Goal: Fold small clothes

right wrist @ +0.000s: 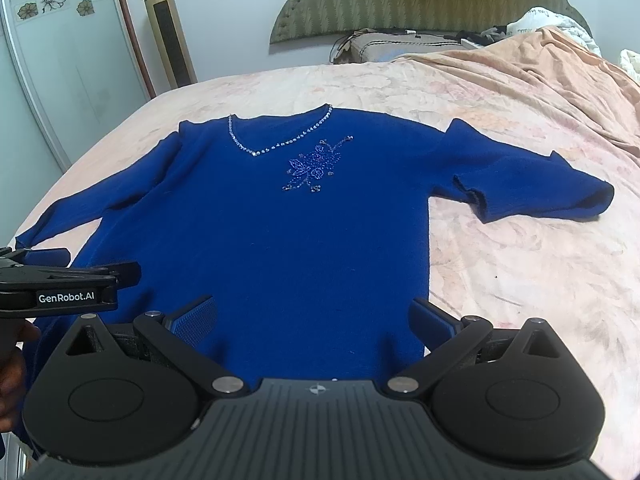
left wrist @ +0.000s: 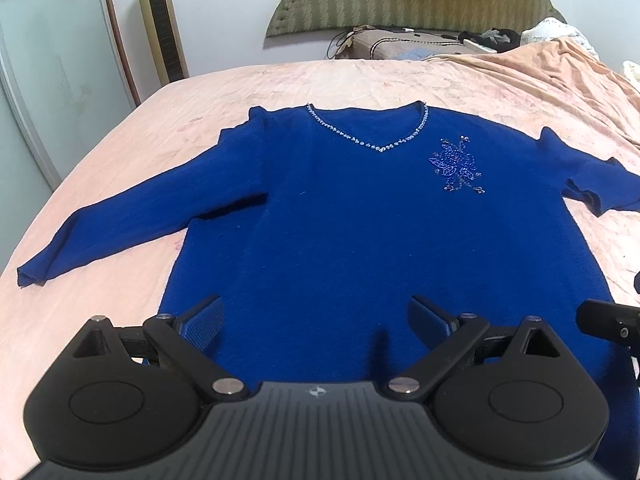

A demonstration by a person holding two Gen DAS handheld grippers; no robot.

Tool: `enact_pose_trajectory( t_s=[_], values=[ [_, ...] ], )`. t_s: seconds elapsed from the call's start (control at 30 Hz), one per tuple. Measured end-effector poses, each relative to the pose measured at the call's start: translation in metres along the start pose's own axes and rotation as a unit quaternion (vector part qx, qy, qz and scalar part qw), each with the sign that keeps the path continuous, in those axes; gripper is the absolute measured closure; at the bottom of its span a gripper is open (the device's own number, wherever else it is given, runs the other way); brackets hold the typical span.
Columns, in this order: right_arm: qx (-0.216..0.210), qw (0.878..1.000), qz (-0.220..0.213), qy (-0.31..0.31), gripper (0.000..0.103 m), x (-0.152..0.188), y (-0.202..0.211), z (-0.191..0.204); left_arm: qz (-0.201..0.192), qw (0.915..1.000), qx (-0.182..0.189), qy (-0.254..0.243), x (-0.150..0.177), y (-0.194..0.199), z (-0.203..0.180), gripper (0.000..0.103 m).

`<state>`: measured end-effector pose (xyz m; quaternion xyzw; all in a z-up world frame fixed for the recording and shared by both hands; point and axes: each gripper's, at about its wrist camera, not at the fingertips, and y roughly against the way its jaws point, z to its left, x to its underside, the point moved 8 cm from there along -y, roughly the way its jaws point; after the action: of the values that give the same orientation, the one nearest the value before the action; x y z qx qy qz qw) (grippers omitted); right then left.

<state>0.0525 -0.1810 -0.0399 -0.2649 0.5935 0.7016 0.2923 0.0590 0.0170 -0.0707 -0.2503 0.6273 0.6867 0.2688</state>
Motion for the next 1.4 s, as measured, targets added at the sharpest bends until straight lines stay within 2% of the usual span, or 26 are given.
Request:
enact_pose_trajectory(
  t_s=[1.4],
  values=[
    [0.001,1.0,-0.006,-0.001,0.0,-0.001,-0.001,0.003,0.017,0.9995,-0.025,0.0,0.007,-0.011,0.008,0.005]
  ],
)
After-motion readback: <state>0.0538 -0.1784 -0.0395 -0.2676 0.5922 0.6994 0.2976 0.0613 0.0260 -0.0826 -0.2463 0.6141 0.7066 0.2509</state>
